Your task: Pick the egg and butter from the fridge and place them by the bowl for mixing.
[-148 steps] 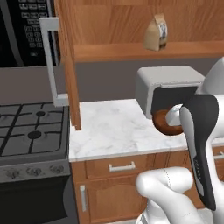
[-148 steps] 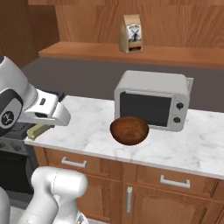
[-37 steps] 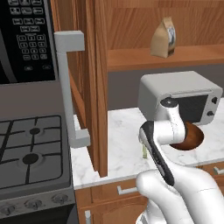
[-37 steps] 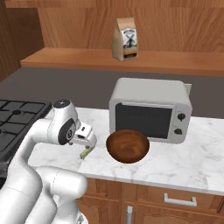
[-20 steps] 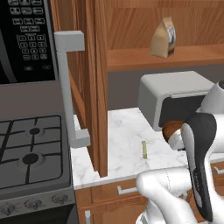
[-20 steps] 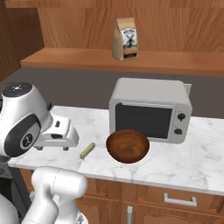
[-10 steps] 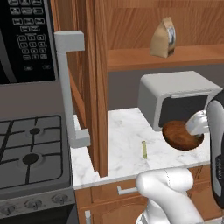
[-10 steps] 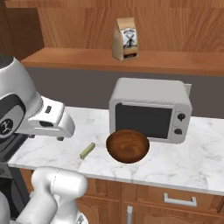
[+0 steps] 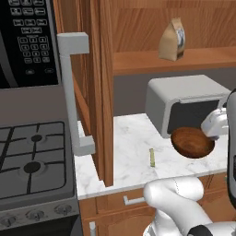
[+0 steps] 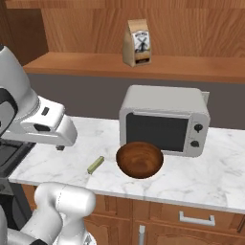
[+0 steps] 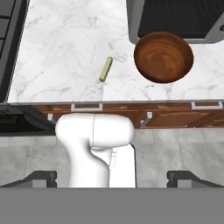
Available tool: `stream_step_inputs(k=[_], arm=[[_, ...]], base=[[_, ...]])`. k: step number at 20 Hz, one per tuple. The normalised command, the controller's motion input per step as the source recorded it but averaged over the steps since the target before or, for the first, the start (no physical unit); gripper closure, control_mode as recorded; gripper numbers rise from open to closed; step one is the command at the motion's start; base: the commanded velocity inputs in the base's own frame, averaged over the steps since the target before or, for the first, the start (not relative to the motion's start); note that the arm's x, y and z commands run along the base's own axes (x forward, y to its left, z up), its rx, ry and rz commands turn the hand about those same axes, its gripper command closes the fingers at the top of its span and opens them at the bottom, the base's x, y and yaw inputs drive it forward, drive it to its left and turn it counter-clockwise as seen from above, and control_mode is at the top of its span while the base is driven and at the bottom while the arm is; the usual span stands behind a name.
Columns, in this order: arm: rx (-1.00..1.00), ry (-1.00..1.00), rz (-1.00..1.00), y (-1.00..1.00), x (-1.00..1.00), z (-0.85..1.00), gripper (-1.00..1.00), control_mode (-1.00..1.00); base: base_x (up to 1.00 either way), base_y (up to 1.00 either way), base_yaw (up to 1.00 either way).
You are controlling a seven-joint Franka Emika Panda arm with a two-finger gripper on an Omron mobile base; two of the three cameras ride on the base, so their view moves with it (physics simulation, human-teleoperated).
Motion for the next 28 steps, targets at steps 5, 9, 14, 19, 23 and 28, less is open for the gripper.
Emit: stream_step_inputs(k=[5, 9, 14, 19, 23, 28], arm=[[0.00, 0.00, 0.00, 0.00, -0.06, 0.00, -1.00, 1.00], [0.00, 0.00, 0.00, 0.00, 0.00, 0.00, -1.00, 1.00], [0.00, 0.00, 0.00, 0.00, 0.00, 0.00, -1.00, 1.00], [0.00, 0.00, 0.00, 0.00, 0.00, 0.00, -1.00, 1.00], [0.00, 0.00, 0.00, 0.00, 0.00, 0.00, -1.00, 1.00], [0.00, 0.00, 0.00, 0.00, 0.00, 0.00, -1.00, 1.00]], base=[[-0.73, -0.12, 0.00], [-1.00, -0.49, 0.18], [-0.59, -0.42, 0.80], [0.00, 0.00, 1.00], [0.00, 0.00, 1.00], [0.00, 0.00, 1.00]])
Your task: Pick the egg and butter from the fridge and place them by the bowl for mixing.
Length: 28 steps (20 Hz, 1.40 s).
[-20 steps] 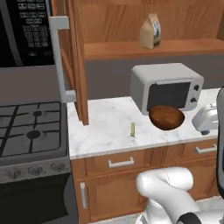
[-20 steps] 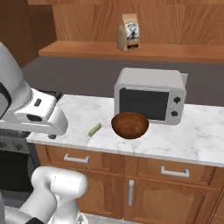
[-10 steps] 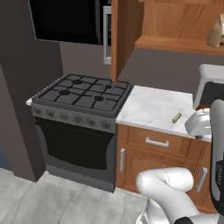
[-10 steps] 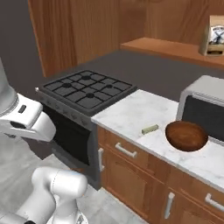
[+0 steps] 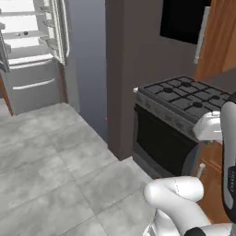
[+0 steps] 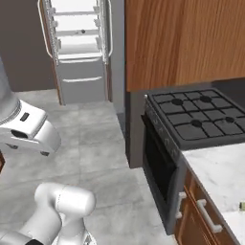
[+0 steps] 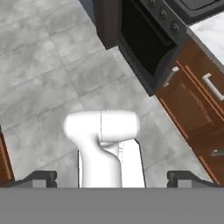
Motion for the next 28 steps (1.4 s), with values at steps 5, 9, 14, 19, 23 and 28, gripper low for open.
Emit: stream_step_inputs(k=[5, 9, 14, 19, 23, 28], arm=[[0.00, 0.00, 0.00, 0.00, 0.00, 0.00, -1.00, 1.00], [0.00, 0.00, 0.00, 0.00, 0.00, 0.00, -1.00, 1.00], [0.00, 0.00, 0.00, 0.00, 0.00, 0.00, -1.00, 1.00], [0.00, 0.00, 0.00, 0.00, 0.00, 0.00, -1.00, 1.00], [0.00, 0.00, 0.00, 0.00, 0.00, 0.00, -1.00, 1.00], [0.00, 0.00, 0.00, 0.00, 0.00, 0.00, -1.00, 1.00]], base=[[0.52, 0.00, 0.88], [1.00, 0.04, 0.51], [1.00, 0.00, 0.30], [1.00, -0.06, 0.15], [1.00, -0.22, 0.00], [1.00, -0.03, -0.06]])
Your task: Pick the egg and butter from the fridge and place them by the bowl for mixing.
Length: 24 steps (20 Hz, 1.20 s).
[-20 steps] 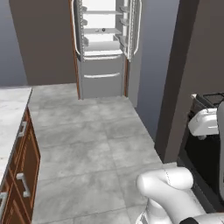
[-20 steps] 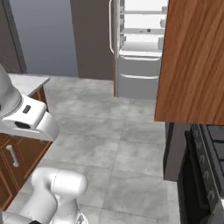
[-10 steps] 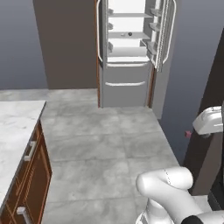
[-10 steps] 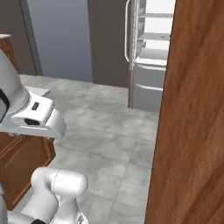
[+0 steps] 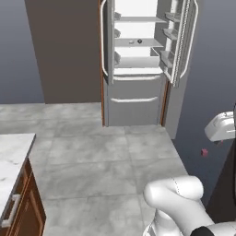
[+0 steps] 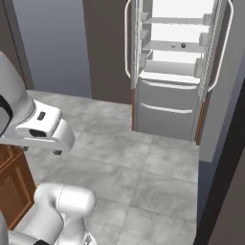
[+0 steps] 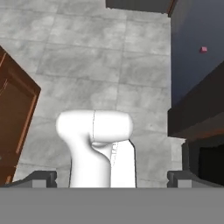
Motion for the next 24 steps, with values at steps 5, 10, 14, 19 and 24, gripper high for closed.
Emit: stream_step_inputs(k=[5, 10, 14, 19, 24], arm=[[0.00, 0.00, 0.00, 0.00, 0.00, 0.00, -1.00, 1.00], [0.00, 0.00, 0.00, 0.00, 0.00, 0.00, -1.00, 1.00], [0.00, 0.00, 0.00, 0.00, 0.00, 0.00, -1.00, 1.00], [0.00, 0.00, 0.00, 0.00, 0.00, 0.00, -1.00, 1.00], [0.00, 0.00, 0.00, 0.00, 0.00, 0.00, -1.00, 1.00]], base=[[1.00, 0.00, -0.11], [1.00, 0.00, -0.12], [1.00, -0.01, -0.07], [1.00, -0.12, -0.04], [1.00, -0.21, -0.03]])
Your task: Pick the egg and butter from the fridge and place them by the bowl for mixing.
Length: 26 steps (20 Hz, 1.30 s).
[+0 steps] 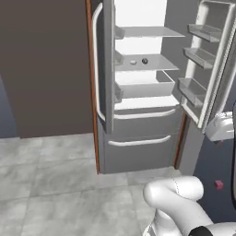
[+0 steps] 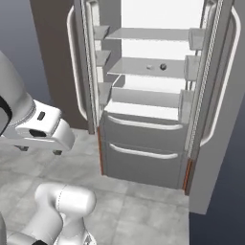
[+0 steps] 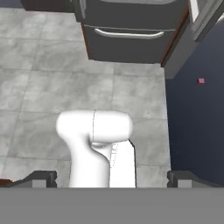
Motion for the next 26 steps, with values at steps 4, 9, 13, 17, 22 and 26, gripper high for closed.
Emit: stream_step_inputs(k=[4, 9, 13, 17, 22, 26], arm=[[0.00, 0.00, 0.00, 0.00, 0.00, 0.00, -1.00, 1.00], [0.00, 0.00, 0.00, 0.00, 0.00, 0.00, -1.00, 1.00], [0.00, 0.00, 0.00, 0.00, 0.00, 0.00, -1.00, 1.00], [0.00, 0.00, 0.00, 0.00, 0.00, 0.00, -1.00, 1.00], [0.00, 0.00, 0.00, 0.00, 0.00, 0.00, -1.00, 1.00], [0.00, 0.00, 0.00, 0.00, 0.00, 0.00, -1.00, 1.00]], base=[[1.00, -0.29, -0.02], [0.84, -0.36, 0.00], [0.41, -0.59, 0.00], [0.67, -0.41, 0.00], [0.57, 0.00, 0.00], [0.65, -0.01, 0.00]])
